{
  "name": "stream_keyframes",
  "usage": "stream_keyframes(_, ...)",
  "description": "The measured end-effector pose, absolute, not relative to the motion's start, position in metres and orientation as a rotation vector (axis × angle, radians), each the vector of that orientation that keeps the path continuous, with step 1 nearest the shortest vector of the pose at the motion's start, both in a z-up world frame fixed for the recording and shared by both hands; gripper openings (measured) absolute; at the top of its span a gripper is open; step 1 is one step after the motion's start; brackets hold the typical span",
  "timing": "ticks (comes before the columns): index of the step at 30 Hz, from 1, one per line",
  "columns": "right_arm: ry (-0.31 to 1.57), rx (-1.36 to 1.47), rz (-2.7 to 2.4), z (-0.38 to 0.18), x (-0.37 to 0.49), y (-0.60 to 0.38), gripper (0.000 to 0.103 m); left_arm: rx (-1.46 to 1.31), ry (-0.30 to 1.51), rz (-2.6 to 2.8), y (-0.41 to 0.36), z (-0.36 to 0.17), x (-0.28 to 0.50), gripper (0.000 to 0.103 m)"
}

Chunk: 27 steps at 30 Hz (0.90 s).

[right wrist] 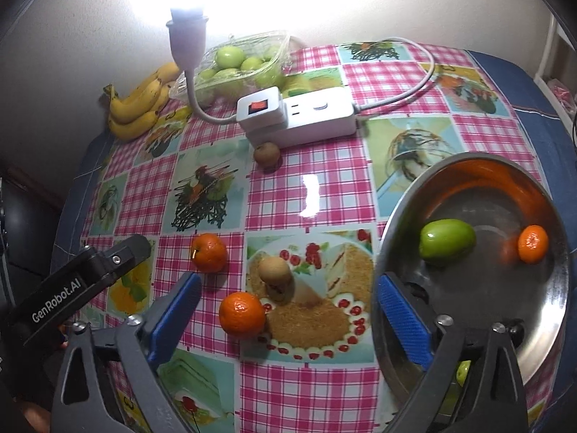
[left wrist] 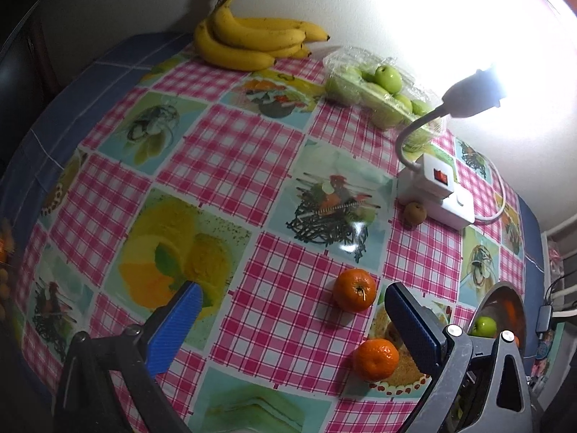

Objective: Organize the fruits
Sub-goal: 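Move both open tools back from the bowl to the remaining fruit, then grasp the brown kiwi with the right tool while the left tool grasps a mandarin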

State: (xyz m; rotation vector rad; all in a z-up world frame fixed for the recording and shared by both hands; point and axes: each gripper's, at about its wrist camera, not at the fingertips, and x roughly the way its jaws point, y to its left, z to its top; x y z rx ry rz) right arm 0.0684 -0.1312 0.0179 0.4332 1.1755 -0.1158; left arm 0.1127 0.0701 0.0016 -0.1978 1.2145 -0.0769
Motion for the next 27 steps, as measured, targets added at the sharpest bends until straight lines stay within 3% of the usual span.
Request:
stream_keyframes(10,1.219,0.445,-0.106,-0.008,0.082,-0.123,0.061,-0.244,1.261,-0.198,0.053,-0.018,0.121,0.086)
stream_keyframes(15,1.233,0.447,-0.101,-0.017,0.086,-0.118,0.052,-0.239,1.27,-0.249,0.04,-0.026,0.124,0.08)
stream_keyframes(27,1.264,0.45,-0.104,-0.031,0.093,-0.112,0.036,-0.253,1.283,-0.286,0.033,-0.041,0.131,0.05)
